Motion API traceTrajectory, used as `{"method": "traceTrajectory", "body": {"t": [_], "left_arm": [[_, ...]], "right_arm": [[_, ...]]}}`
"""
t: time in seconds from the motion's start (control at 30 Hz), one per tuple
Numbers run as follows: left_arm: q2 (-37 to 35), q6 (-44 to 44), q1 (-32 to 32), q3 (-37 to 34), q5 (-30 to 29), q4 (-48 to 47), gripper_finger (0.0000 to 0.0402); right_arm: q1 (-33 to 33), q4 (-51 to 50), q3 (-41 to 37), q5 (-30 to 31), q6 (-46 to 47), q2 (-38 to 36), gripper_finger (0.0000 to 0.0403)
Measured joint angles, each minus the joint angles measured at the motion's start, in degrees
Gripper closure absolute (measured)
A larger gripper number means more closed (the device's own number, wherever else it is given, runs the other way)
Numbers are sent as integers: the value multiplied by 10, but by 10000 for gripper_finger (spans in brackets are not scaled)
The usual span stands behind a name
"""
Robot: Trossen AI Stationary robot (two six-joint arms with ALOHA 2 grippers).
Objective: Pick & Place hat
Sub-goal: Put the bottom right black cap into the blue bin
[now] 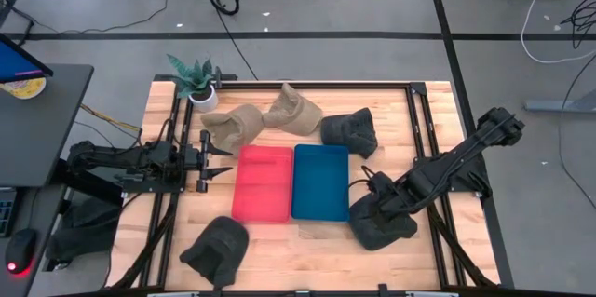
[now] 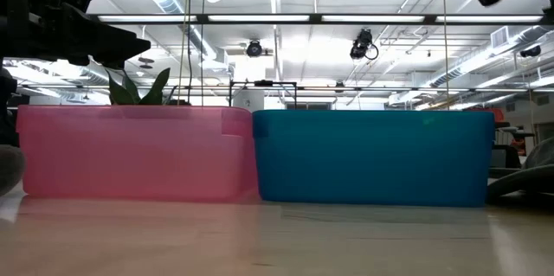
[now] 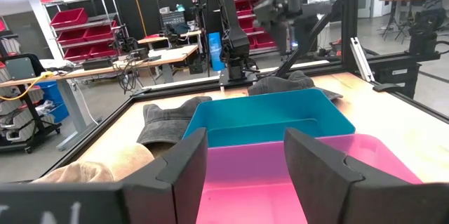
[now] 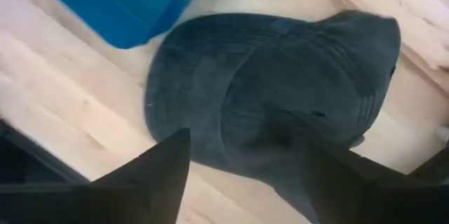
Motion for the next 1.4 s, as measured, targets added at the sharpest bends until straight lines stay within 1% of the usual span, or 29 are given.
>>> {"method": "traceTrajectory", "body": {"t": [0.1, 0.23, 0.53, 0.63, 0.73, 0.8, 0.87, 1.03, 1.07, 1.2, 1.27, 1.4], "left_arm": [[0, 0, 0, 0, 0, 0, 209], [0, 0, 0, 0, 0, 0, 209], [0, 0, 0, 0, 0, 0, 209], [0, 0, 0, 0, 0, 0, 209], [0, 0, 0, 0, 0, 0, 209], [0, 0, 0, 0, 0, 0, 209], [0, 0, 0, 0, 0, 0, 209], [0, 0, 0, 0, 0, 0, 209], [0, 0, 0, 0, 0, 0, 209], [0, 0, 0, 0, 0, 0, 209], [0, 0, 0, 0, 0, 0, 209], [0, 0, 0, 0, 0, 0, 209]], "right_arm": [[5, 35, -35, -16, 9, 0, 128], [13, 104, -86, -31, 25, 0, 128], [16, 297, -207, -55, 50, 0, 148], [16, 327, -237, -54, 64, 0, 162], [16, 338, -251, -54, 74, -1, 192], [16, 337, -252, -54, 73, -1, 223], [16, 343, -253, -54, 64, -1, 261], [16, 366, -254, -67, 45, -1, 377], [16, 372, -254, -70, 44, -1, 388], [15, 383, -254, -87, 44, -1, 386], [16, 383, -253, -98, 40, -6, 394], [16, 383, -253, -111, 34, -37, 396]]}}
